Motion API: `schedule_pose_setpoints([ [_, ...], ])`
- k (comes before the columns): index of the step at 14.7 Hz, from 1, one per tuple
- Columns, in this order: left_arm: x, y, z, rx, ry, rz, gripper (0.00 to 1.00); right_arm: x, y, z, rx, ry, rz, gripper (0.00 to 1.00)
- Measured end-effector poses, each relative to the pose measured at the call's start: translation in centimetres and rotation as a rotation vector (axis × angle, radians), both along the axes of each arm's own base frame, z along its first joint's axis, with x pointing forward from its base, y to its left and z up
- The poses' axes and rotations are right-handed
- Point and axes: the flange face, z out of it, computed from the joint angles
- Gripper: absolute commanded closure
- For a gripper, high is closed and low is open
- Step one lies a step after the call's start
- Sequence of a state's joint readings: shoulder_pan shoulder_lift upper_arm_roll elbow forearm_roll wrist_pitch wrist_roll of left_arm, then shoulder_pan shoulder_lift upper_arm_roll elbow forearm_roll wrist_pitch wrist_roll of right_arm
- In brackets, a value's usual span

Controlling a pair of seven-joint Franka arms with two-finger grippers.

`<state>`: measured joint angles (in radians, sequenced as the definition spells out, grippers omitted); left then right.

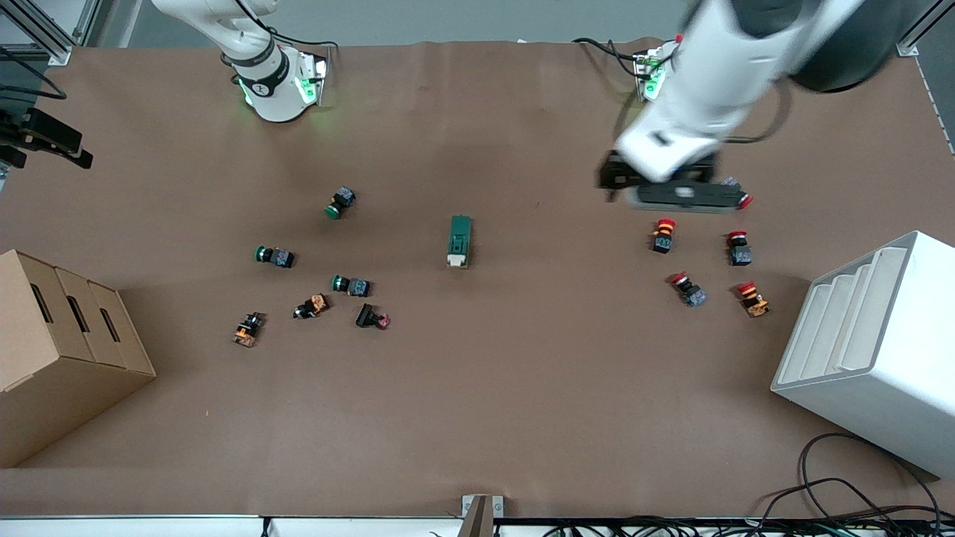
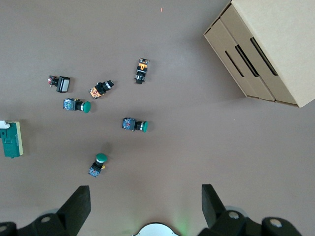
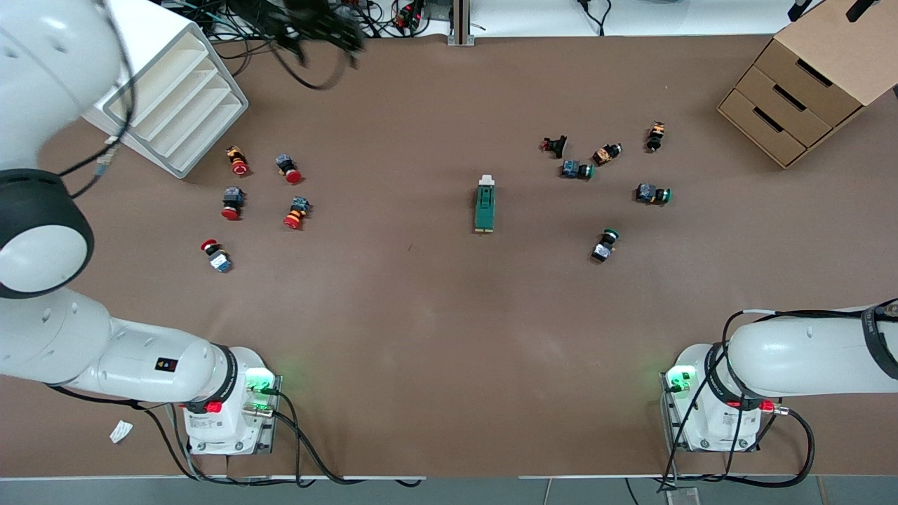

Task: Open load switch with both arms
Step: 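Move the left gripper over the green load switch, then lower the left gripper onto the green switch body and hold it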

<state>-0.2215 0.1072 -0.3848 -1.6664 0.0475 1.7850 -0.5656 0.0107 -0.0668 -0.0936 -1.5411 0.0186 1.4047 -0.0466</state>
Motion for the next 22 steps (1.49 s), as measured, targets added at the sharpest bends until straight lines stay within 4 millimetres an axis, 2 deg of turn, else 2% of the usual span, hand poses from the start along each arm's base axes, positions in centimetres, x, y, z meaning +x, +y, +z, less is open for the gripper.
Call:
schedule_pose_setpoints([
  [2,-2.4,-6.1,-3.9,0.02,-0.018,0.04,0.0,0.0,0.0,0.0,0.0,0.0,0.001,0.0],
  [6,-9.3,-18.2,-14.0,0.061,-0.117,0.169,0.0,0.0,0.1,0.0,0.0,0.0,0.002,0.0],
  [9,-14.4,-23.5,-20.5,0.072,-0.197,0.204,0.01,0.0,0.1,0.0,0.0,0.0,0.002,0.0],
  [12,-18.6,-26.5,-25.3,0.088,-0.298,0.201,0.02,0.0,-0.1,0.1,-0.001,-0.002,-0.002,0.0],
  [16,-22.9,-28.1,-30.8,0.106,-0.435,0.148,0.03,0.9,-1.7,-1.0,-0.004,-0.001,-0.031,0.0],
  [18,-24.1,-28.1,-33.0,0.104,-0.512,0.115,0.04,2.5,-2.2,-3.5,-0.005,0.031,-0.04,0.0],
  [22,-26.4,-26.9,-37.4,0.06,-0.679,0.069,0.04,6.6,-3.5,-10.1,-0.015,0.079,-0.059,0.0],
])
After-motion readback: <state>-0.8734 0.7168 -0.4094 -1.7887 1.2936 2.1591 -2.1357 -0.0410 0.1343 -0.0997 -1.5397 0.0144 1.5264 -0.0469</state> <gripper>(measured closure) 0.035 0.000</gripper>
